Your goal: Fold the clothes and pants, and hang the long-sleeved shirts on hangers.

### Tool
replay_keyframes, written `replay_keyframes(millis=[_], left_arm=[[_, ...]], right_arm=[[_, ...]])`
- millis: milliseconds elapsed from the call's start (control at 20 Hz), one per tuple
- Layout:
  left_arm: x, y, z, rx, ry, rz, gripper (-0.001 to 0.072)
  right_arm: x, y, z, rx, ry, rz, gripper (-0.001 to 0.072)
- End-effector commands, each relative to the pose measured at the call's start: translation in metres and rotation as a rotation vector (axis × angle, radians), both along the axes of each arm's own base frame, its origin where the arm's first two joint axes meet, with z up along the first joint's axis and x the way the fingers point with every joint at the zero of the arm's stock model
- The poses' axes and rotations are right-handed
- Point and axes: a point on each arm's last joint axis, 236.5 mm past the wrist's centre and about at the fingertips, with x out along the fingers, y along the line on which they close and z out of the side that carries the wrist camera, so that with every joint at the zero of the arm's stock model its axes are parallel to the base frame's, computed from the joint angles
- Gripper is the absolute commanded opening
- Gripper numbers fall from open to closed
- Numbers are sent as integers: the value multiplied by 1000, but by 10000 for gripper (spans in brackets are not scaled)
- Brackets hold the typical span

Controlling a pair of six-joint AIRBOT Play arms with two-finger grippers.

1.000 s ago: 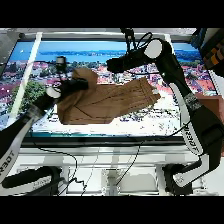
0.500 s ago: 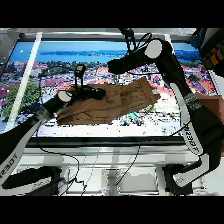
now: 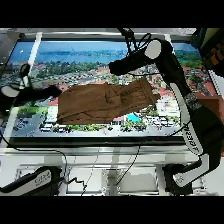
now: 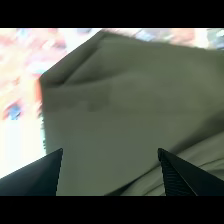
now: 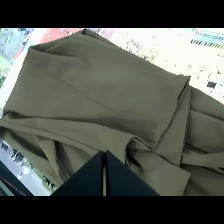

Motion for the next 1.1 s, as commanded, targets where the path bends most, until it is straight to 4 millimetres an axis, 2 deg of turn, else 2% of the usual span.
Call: replay_keyframes(millis=[0,100,300,500,650,700,800,850,900,950,1050], left_arm=[[-42,46,-45,-63,223,71,705],[-43,43,-66,-87,255,31,705],[-27,16,-91,-245,241,-12,705],[-15,-3,-109,-370,221,-26,703],[-22,-25,-117,-405,252,-99,675],[-23,-34,-117,-397,248,-135,626],[-17,-57,-110,-413,227,-179,459],[-9,-69,-103,-424,208,-196,341],[-2,-78,-95,-417,184,-227,121],[6,-88,-84,-378,132,-302,18],[27,-108,-53,-330,39,-389,17]], right_arm=[[5,0,3,8,-20,-11,28],[5,0,3,8,-20,-11,28],[5,0,3,8,-19,-11,29],[4,0,3,8,-19,-10,28],[5,0,3,7,-22,-11,28],[9,-2,3,-4,-40,-14,28],[24,-18,-1,-82,-108,-41,28],[31,-29,-4,-133,-135,-57,28],[36,-40,-9,-184,-151,-69,29],[38,-48,-14,-216,-150,-77,28],[39,-58,-27,-231,-122,-91,28]])
